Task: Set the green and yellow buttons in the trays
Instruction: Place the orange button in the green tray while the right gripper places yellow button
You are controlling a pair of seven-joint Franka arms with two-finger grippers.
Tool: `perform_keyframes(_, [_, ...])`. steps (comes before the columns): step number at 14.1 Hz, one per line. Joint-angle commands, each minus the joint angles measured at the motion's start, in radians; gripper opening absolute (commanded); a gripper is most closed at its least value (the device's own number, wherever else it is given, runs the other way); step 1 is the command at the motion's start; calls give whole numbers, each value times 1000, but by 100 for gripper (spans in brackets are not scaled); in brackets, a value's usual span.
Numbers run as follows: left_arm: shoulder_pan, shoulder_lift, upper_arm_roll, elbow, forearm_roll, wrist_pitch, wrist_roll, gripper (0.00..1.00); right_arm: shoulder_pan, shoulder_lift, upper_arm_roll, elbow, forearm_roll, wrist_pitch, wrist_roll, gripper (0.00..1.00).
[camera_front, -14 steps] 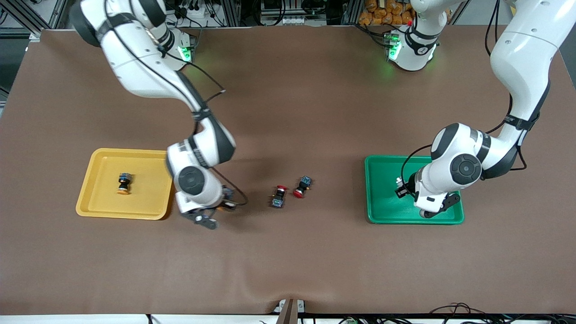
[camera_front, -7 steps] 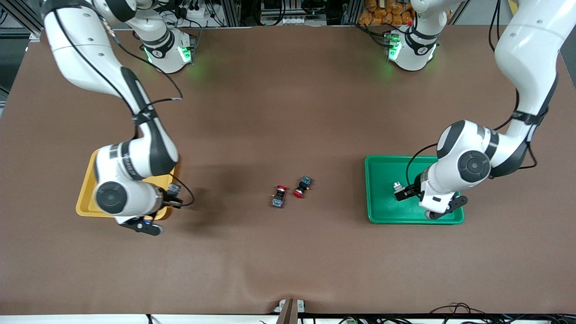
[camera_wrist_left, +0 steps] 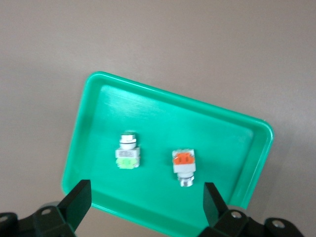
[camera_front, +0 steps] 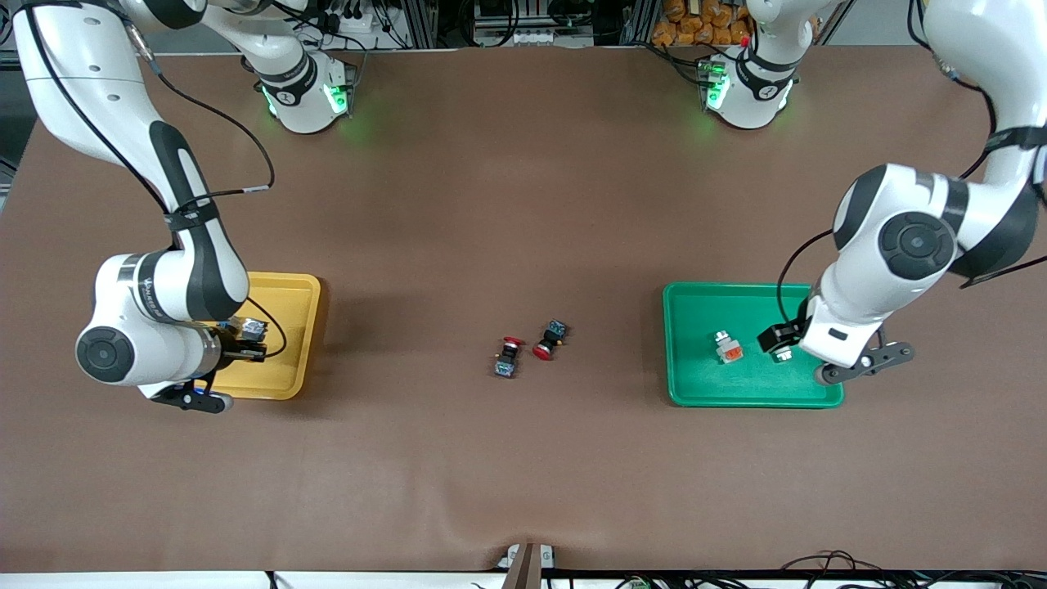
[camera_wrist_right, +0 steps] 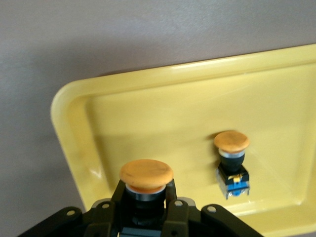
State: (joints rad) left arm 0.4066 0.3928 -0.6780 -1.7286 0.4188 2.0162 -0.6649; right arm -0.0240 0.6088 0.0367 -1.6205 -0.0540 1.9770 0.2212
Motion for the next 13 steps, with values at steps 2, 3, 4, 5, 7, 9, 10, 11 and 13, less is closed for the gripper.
perform_keyframes(2, [12, -22, -15, 134, -6, -170, 64, 100, -39, -37, 20, -67, -6, 57, -57, 100])
perform_keyframes(3, [12, -22, -18, 164, -9, -198, 65, 100, -33, -40, 22, -62, -4, 53, -52, 100])
perform_keyframes(4, [12, -22, -18, 188, -18, -221, 65, 100, -28, -44, 22, -47, -6, 49, -52, 100])
perform_keyframes(5, [12, -22, -20, 210, -21, -244, 76, 100, -27, -44, 22, -6, -6, 37, -60, 100])
perform_keyframes(7, [12, -31, -20, 241, -23, -284, 135, 100, -27, -40, 23, 129, -4, -53, -59, 100])
perform_keyframes(9, [18, -55, -18, 245, -41, -295, 175, 100, -28, -40, 25, 227, -4, -107, -60, 100])
perform_keyframes(10, [33, -70, -17, 245, -55, -301, 194, 100, -30, -41, 28, 260, -6, -140, -60, 100])
perform_keyframes(11, [47, -75, -18, 245, -72, -303, 212, 100, -28, -41, 31, 313, -9, -197, -62, 100])
perform_keyframes(13, [72, -106, -18, 245, -118, -303, 270, 100, -27, -40, 32, 433, -9, -309, -62, 100])
